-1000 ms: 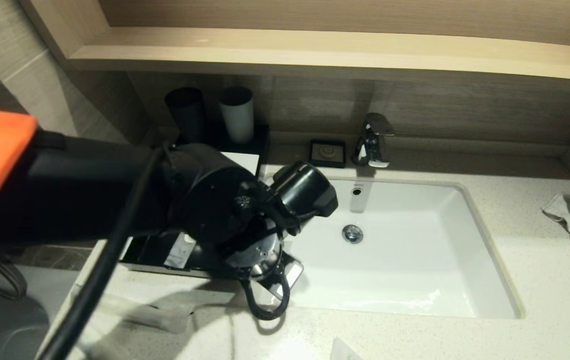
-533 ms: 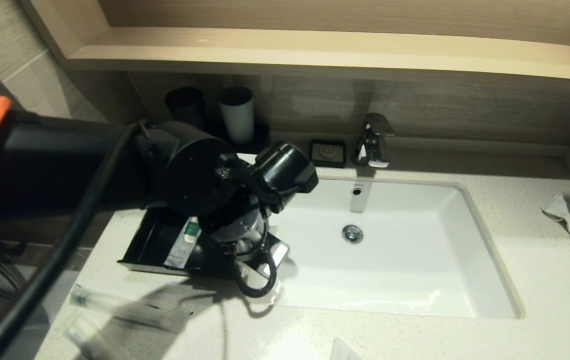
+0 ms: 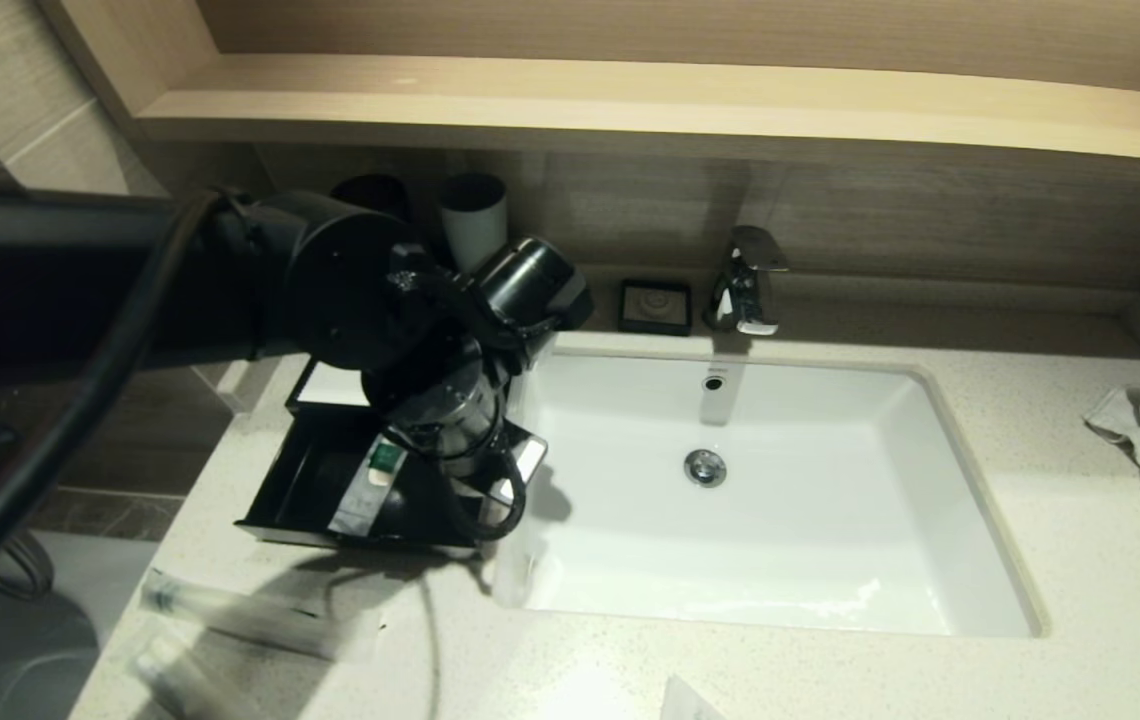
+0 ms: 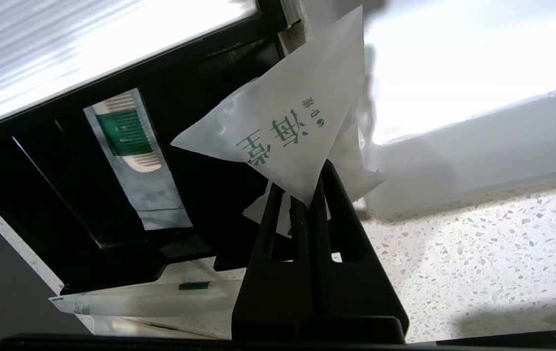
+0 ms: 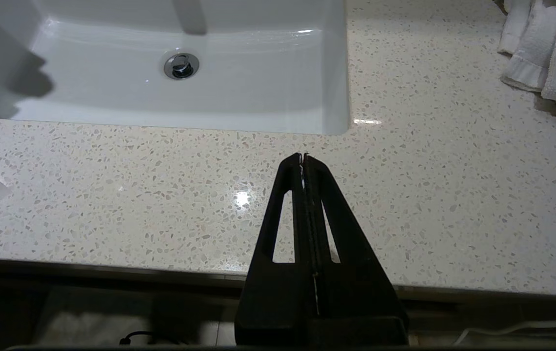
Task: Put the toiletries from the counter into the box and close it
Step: Place the bathroom toiletry into the drawer
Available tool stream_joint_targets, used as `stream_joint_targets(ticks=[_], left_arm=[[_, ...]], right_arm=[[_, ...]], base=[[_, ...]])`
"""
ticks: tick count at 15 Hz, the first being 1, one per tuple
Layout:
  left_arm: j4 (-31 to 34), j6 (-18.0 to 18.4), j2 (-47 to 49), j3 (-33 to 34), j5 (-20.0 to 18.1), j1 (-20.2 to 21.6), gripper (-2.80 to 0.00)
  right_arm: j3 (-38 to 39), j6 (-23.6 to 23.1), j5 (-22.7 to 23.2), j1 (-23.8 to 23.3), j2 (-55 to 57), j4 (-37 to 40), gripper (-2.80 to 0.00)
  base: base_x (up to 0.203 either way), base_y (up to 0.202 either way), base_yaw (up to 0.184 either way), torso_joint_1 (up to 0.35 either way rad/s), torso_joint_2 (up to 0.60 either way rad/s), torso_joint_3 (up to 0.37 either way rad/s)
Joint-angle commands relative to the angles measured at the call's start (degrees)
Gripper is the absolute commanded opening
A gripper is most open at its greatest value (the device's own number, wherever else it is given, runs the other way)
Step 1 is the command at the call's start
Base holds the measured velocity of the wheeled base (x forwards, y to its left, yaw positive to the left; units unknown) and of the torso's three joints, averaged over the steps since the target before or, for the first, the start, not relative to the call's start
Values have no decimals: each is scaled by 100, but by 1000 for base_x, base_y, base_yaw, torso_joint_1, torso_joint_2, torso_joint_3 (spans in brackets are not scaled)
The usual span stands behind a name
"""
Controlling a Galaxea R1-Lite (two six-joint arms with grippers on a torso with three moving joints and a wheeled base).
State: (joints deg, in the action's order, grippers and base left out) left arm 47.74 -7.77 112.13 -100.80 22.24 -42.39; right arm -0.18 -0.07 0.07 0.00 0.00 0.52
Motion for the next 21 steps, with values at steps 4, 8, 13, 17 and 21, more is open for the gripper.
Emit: stream_joint_targets(ticks=[4, 8, 13, 17, 21], left_arm=[[34, 3, 80, -71, 18, 233, -280], [118, 3, 95, -80, 18, 474, -280], [265, 21, 191, -152, 23, 714, -280], [702, 12, 274, -503, -15, 714, -280], [1212, -14, 301, -748, -79, 705, -280]], right_arm=[[1, -9, 1, 0, 0, 1, -280], [1, -1, 1, 0, 0, 1, -280], [1, -1, 1, 0, 0, 1, -280], [1, -1, 1, 0, 0, 1, -280], [1, -1, 1, 0, 0, 1, -280]], base=[[0, 0, 0, 0, 0, 0], [0, 0, 0, 0, 0, 0], [0, 0, 0, 0, 0, 0], [0, 0, 0, 0, 0, 0], [0, 0, 0, 0, 0, 0]])
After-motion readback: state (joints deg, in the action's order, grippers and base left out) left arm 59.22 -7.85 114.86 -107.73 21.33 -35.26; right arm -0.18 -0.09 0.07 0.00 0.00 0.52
